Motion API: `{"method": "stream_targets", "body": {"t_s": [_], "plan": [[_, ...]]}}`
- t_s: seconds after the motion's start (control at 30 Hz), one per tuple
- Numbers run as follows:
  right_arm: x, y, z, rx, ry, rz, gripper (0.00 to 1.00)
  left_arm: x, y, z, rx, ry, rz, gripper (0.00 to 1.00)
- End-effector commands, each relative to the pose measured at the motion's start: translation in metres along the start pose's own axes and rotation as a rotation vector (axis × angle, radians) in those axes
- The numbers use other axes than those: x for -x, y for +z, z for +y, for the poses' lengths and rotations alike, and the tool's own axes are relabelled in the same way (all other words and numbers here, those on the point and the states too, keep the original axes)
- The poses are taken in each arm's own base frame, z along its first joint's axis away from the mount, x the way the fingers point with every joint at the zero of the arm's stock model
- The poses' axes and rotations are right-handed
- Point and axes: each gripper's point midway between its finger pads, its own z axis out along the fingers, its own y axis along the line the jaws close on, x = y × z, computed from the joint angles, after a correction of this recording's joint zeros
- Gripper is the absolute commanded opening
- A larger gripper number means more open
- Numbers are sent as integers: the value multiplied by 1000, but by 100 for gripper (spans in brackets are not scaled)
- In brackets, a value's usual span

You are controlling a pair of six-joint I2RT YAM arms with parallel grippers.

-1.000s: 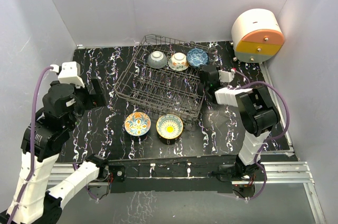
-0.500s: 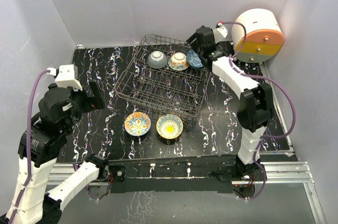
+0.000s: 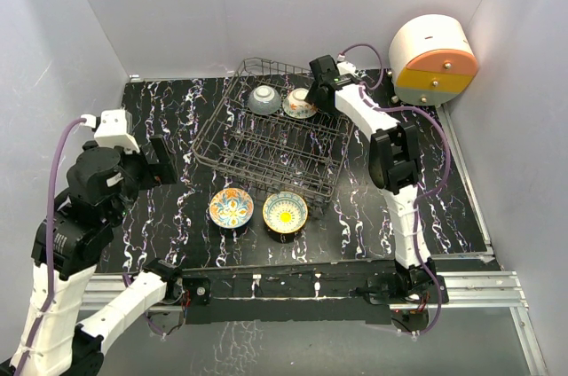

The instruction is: Load the bowls into the dish rack

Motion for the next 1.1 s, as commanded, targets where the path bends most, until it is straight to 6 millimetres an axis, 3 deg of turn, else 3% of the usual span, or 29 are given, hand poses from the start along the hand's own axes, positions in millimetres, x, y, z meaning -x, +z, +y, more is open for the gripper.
{"method": "stream_targets", "body": {"t_s": [0.0, 0.2, 0.4, 0.63, 1.07], "plan": [[37, -20, 20, 77, 72, -101, 63, -3, 8, -4, -5, 13, 19, 97], [57, -14, 33, 96, 108, -174, 60, -4, 17, -8, -6, 34, 31, 97], [59, 6, 43, 107, 116, -193, 57, -7, 28, -9, 3, 60, 38, 97], [54, 31, 37, 70, 131, -218, 54, -8, 37, -13, 2, 63, 49, 97], [74, 39, 36, 49, 157, -332, 50, -11, 48, -18, -6, 102, 70, 97]]}}
